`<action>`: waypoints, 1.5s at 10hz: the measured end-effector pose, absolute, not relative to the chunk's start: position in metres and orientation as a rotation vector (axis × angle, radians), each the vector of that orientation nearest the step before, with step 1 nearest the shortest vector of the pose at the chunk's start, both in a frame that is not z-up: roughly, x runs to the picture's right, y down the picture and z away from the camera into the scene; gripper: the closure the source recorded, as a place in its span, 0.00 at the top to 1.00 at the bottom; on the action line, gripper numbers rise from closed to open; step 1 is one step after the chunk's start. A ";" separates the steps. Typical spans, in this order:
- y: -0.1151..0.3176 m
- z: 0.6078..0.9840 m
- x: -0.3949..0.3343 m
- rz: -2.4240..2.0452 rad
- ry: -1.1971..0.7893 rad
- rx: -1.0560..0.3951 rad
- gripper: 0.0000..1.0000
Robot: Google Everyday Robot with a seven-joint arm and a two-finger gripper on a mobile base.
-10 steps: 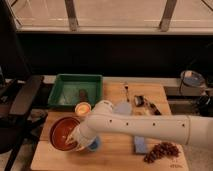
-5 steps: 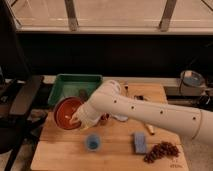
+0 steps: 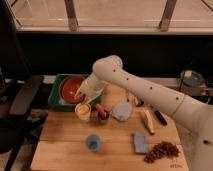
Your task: Stack bowls into tray
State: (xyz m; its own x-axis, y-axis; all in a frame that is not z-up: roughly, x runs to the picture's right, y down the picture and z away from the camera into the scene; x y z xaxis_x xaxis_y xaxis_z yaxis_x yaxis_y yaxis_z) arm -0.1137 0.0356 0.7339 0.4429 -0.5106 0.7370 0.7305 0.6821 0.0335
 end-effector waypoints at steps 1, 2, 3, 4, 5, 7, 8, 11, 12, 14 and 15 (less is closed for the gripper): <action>0.022 0.744 -0.116 -0.796 -0.796 -0.304 0.00; 0.005 0.758 -0.119 -0.812 -0.802 -0.295 0.00; -0.004 0.769 -0.122 -0.819 -0.816 -0.292 0.00; -0.008 0.777 -0.128 -0.831 -0.828 -0.297 0.00; -0.010 0.781 -0.134 -0.840 -0.837 -0.298 0.00; -0.011 0.783 -0.131 -0.838 -0.835 -0.299 0.00; -0.011 0.783 -0.132 -0.840 -0.836 -0.299 0.00; -0.012 0.787 -0.133 -0.867 -0.829 -0.295 0.00; -0.013 0.795 -0.146 -0.914 -0.834 -0.267 0.00; -0.012 0.805 -0.159 -0.948 -0.845 -0.240 0.00; -0.012 0.811 -0.164 -0.965 -0.853 -0.224 0.00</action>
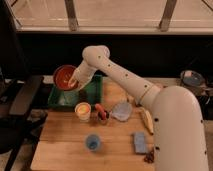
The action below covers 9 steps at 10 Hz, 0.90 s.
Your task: Stack bowls into tray
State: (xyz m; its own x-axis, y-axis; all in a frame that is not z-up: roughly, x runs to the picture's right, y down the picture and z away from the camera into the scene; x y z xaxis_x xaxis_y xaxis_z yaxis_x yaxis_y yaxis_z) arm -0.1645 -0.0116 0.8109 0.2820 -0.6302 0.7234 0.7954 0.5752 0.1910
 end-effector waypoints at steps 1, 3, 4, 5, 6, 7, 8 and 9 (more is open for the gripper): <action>-0.009 0.816 -0.170 -0.979 -0.864 -0.215 0.00; -0.004 0.827 -0.181 -0.993 -0.887 -0.205 0.00; -0.001 0.832 -0.182 -0.992 -0.896 -0.204 0.01; 0.001 0.837 -0.186 -0.992 -0.906 -0.203 0.06; 0.005 0.843 -0.191 -0.994 -0.920 -0.206 0.14; 0.013 0.852 -0.202 -0.998 -0.945 -0.214 0.27; 0.016 0.857 -0.206 -1.002 -0.959 -0.221 0.35; 0.022 0.862 -0.212 -1.008 -0.974 -0.233 0.43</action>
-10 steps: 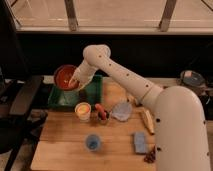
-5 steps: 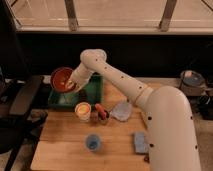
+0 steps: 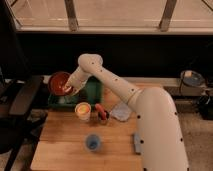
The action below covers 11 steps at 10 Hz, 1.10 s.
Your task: Stack bowls into tray
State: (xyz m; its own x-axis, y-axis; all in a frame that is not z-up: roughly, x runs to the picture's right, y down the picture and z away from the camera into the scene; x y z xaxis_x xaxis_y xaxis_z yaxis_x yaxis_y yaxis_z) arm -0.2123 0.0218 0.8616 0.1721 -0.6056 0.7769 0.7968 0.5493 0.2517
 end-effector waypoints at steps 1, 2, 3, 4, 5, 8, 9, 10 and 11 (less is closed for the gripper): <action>0.030 0.868 -0.221 -1.016 -0.992 -0.249 0.54; 0.038 0.873 -0.227 -1.021 -1.006 -0.266 0.66; 0.041 0.875 -0.226 -1.019 -1.011 -0.277 0.75; 0.044 0.879 -0.224 -1.015 -1.013 -0.288 0.80; 0.046 0.880 -0.224 -1.013 -1.016 -0.294 0.80; 0.050 0.883 -0.222 -1.002 -1.020 -0.302 0.80; 0.050 0.884 -0.221 -1.001 -1.018 -0.303 0.80; 0.048 0.883 -0.219 -1.001 -1.013 -0.298 0.80; 0.042 0.878 -0.216 -1.003 -0.999 -0.283 0.80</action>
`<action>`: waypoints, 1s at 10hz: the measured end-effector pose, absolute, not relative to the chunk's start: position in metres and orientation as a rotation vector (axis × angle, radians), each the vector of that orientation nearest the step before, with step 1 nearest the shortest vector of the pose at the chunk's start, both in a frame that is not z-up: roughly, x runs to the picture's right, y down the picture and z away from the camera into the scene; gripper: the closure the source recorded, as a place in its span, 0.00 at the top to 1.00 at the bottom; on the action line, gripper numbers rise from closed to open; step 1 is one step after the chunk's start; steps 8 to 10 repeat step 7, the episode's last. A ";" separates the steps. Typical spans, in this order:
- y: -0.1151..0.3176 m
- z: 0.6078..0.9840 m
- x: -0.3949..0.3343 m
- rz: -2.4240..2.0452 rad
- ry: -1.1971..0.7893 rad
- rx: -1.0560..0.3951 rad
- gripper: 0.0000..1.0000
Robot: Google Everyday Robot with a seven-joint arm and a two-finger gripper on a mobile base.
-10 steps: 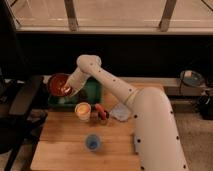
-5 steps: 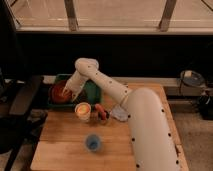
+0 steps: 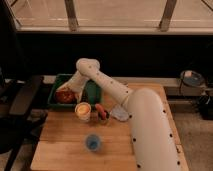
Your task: Stack bowls into tray
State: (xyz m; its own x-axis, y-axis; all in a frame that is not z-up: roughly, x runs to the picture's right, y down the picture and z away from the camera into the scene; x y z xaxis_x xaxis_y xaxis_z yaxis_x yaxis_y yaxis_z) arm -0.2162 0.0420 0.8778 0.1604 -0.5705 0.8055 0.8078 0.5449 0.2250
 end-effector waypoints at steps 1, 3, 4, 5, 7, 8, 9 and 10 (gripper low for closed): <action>0.032 0.871 -0.210 -1.003 -0.976 -0.264 0.80; 0.010 0.858 -0.194 -1.002 -0.920 -0.227 0.80; -0.003 0.848 -0.183 -1.002 -0.882 -0.205 0.80; -0.015 0.839 -0.169 -0.997 -0.838 -0.187 0.80; -0.030 0.827 -0.145 -0.970 -0.789 -0.160 0.80; -0.030 0.827 -0.145 -0.970 -0.789 -0.160 0.80; -0.030 0.827 -0.145 -0.970 -0.789 -0.160 0.80; -0.030 0.827 -0.145 -0.970 -0.789 -0.160 0.80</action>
